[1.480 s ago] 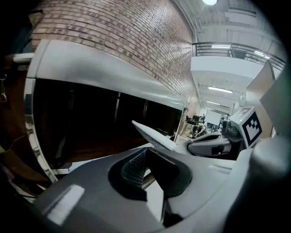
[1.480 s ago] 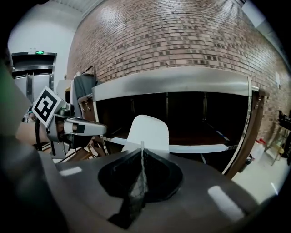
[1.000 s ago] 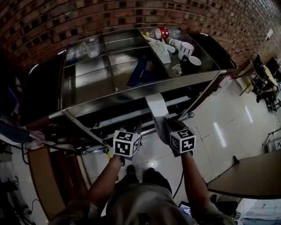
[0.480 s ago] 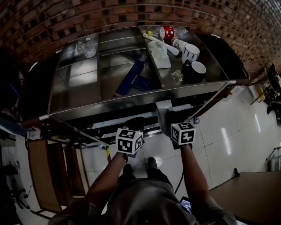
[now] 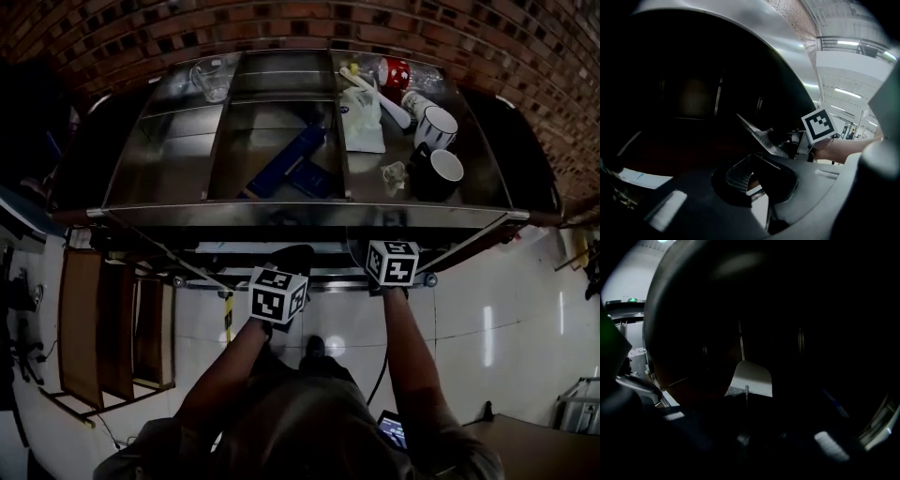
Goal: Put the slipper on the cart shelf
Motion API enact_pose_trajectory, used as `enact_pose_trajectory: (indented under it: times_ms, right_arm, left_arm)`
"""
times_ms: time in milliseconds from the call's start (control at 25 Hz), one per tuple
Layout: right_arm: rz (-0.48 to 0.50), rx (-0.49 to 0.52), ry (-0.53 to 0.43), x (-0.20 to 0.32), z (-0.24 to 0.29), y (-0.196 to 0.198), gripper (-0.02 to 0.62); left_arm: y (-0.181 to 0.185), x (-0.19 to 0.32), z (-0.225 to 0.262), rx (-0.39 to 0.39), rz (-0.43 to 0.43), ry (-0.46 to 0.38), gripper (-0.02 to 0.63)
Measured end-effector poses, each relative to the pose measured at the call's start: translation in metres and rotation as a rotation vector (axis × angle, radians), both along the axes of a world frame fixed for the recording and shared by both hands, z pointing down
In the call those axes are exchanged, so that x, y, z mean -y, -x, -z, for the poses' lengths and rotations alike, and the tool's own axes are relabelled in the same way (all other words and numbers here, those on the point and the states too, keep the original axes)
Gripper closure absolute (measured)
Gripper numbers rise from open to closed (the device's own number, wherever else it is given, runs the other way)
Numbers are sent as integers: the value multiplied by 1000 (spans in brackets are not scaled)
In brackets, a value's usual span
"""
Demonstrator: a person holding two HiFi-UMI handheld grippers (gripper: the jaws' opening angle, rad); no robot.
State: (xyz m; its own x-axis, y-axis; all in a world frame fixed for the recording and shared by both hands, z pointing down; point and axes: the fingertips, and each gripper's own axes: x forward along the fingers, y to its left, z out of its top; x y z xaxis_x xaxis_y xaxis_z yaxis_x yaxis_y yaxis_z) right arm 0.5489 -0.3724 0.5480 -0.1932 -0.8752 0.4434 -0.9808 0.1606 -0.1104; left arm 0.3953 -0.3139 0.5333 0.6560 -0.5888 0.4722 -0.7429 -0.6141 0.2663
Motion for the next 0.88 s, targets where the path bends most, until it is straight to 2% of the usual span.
enact_pose_trajectory:
  times_ms: [360, 480, 600, 880]
  right_arm:
    - [15, 13, -27, 32, -18, 2, 575]
    - [47, 40, -58, 35, -13, 7, 562]
    - [75, 64, -72, 34, -11, 11, 521]
    - [84, 76, -115, 9, 12, 7, 512]
  left_arm:
    - [18, 2, -2, 11, 108, 20, 598]
    - [20, 1, -3, 17, 128, 22, 598]
    - [21, -1, -2, 22, 144, 19, 598]
    - [23, -7, 12, 28, 153, -6, 598]
